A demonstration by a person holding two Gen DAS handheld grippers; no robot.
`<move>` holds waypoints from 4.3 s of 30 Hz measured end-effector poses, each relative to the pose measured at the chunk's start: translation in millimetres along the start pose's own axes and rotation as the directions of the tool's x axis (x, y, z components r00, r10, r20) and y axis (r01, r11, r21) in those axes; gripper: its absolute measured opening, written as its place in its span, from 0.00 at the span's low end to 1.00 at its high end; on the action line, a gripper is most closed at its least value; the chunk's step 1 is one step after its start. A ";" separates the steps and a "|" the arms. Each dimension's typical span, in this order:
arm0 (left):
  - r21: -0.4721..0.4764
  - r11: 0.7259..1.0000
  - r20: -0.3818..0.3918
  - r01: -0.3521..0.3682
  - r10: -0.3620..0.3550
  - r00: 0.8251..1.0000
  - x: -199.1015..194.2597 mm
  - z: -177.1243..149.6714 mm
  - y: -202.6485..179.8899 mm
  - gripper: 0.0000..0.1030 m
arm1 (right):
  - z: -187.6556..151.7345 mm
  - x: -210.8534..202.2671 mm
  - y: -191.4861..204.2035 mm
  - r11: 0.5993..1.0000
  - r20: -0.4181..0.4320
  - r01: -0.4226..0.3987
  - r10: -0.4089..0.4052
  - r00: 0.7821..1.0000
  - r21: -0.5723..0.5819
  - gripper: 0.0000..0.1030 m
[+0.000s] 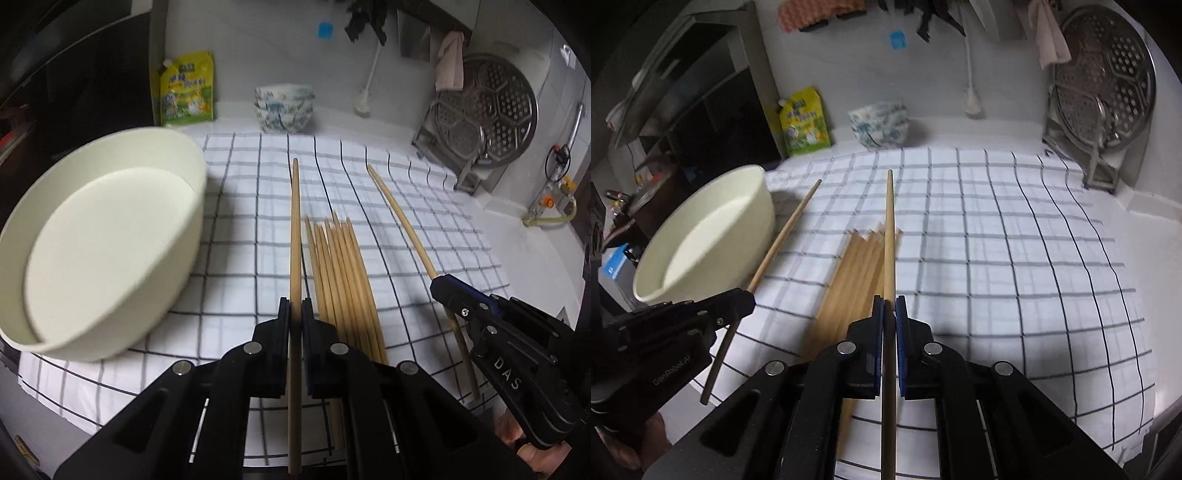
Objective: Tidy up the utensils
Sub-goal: 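Carry both chopsticks over the white basin and open both tools to drop them, then withdraw both open tools from the basin back to the chopstick row, then close the left tool on a chopstick while the right tool grasps another chopstick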
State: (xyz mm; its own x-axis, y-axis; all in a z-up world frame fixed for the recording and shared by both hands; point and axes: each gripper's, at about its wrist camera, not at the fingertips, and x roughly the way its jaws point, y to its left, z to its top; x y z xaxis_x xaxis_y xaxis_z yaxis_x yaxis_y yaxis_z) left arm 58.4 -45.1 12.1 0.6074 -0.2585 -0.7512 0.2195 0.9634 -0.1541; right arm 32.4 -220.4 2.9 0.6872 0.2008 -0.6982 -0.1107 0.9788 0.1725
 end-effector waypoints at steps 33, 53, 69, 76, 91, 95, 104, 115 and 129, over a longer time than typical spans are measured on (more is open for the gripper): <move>-0.182 0.954 0.025 -0.239 0.247 0.969 -0.1 45.7 217.7 0.07 | 81.9 137.7 217.4 0.958 -0.188 -0.246 0.217 0.958 -0.145 0.06; -0.233 0.934 0.061 -0.269 0.290 0.955 -30.1 31.1 223.9 0.51 | 78.5 107.4 210.3 0.967 -0.116 -0.201 0.184 0.976 -0.158 0.24; -0.236 0.938 0.098 -0.253 0.282 0.955 -62.1 15.3 197.9 0.58 | 55.8 58.8 192.3 0.974 -0.071 -0.176 0.167 0.983 -0.143 0.26; -0.214 0.949 0.121 -0.229 0.259 0.958 -74.0 6.7 175.4 0.61 | 45.4 32.1 176.8 0.979 -0.037 -0.157 0.154 0.987 -0.130 0.29; -0.196 0.966 0.138 -0.165 0.194 0.971 -82.9 -11.9 124.7 0.78 | 19.3 -9.8 118.0 0.994 0.005 -0.078 0.079 0.997 -0.070 0.39; -0.174 0.973 0.140 -0.152 0.177 0.974 -80.9 -17.1 105.6 0.81 | 9.2 -17.5 92.5 0.998 0.006 -0.036 0.036 0.999 -0.047 0.40; -0.127 0.983 0.132 -0.133 0.150 0.980 -68.6 -26.2 59.5 0.87 | -17.6 -24.2 35.4 0.999 -0.021 0.046 -0.046 0.999 -0.008 0.46; -0.076 0.984 0.070 -0.159 0.164 0.984 -35.9 -40.6 30.7 0.89 | -44.1 1.6 0.1 0.991 -0.103 0.130 -0.131 0.986 -0.013 0.49; -0.068 0.982 0.010 -0.174 0.175 0.985 -7.9 -42.0 28.2 0.89 | -42.9 31.9 7.4 0.991 -0.155 0.118 -0.126 0.980 -0.056 0.49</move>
State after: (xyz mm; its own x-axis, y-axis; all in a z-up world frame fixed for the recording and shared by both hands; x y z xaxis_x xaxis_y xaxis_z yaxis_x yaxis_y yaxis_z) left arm 27.7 -12.8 -13.2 0.6441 -0.0868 -0.7600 0.0579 0.9962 -0.0646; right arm 22.7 -205.0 -47.9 0.5760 0.0803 -0.8135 -0.0691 0.9964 0.0494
